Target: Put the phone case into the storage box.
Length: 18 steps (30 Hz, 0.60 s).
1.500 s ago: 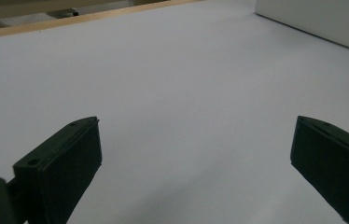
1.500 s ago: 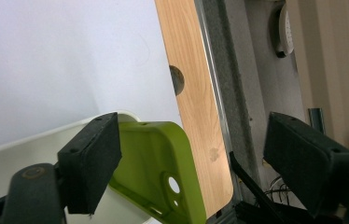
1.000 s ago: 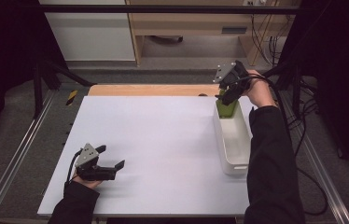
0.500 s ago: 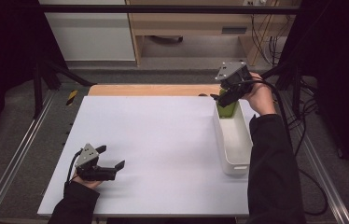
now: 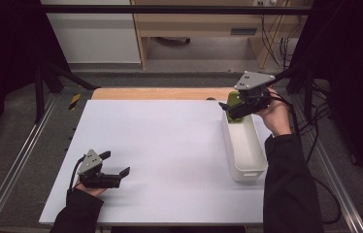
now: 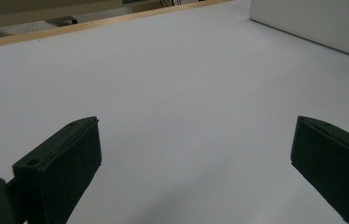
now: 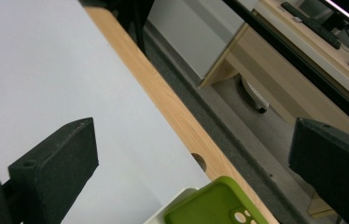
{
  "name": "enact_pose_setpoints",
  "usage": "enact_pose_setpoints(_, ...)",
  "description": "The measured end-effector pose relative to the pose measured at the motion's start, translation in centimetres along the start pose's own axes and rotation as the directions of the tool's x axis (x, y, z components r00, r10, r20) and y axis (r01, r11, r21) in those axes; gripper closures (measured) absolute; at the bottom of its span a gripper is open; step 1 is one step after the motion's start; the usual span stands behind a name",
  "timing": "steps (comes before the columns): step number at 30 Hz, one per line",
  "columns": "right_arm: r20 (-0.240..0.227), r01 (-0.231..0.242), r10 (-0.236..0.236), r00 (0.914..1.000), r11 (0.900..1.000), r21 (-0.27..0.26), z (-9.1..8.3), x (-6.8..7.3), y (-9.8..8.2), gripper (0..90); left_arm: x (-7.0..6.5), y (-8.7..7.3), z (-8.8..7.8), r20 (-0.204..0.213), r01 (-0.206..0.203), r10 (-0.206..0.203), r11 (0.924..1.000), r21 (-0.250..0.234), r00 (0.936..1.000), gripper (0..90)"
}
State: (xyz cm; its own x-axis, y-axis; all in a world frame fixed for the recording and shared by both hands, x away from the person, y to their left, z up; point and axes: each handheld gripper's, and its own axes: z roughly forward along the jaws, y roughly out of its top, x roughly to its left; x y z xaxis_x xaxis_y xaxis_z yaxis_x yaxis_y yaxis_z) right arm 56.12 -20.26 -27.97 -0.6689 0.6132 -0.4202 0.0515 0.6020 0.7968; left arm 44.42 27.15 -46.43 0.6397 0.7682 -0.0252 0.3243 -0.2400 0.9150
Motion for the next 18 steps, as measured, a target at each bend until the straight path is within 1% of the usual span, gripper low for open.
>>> enact_pose_setpoints(2,0.017,-0.035,0.035,0.9992,0.999,-0.034,-0.5,0.2,-0.4,1.5,0.0,0.0,0.0,-0.002,0.000,0.000,1.0000,-0.002,1.0000,1.6)
enact_pose_setpoints(5,0.026,-0.076,0.078,0.9966,0.995,-0.070,-1.1,0.6,-0.9,1.4,0.0,0.1,-0.1,-0.002,0.000,0.000,1.0000,-0.009,1.0000,1.5)
enact_pose_setpoints(9,0.027,-0.123,0.126,0.9917,0.988,-0.096,-1.7,1.4,-1.4,1.5,0.0,0.1,-0.2,-0.001,-0.001,0.001,0.9999,-0.013,1.0000,1.5)
enact_pose_setpoints(14,0.024,-0.147,0.151,0.9883,0.982,-0.114,-2.0,2.6,-2.5,1.9,0.0,0.1,-0.2,0.000,-0.001,0.001,0.9999,-0.017,1.0000,1.5)
enact_pose_setpoints(16,0.011,-0.167,0.170,0.9854,0.976,-0.137,-2.2,3.0,-2.9,1.6,0.0,0.1,-0.2,0.000,0.000,0.000,0.9999,-0.017,1.0000,1.5)
enact_pose_setpoints(18,-0.001,-0.186,0.188,0.9822,0.968,-0.166,-2.5,3.3,-3.4,1.6,0.0,0.1,-0.2,-0.001,0.000,0.000,0.9998,-0.018,1.0000,1.5)
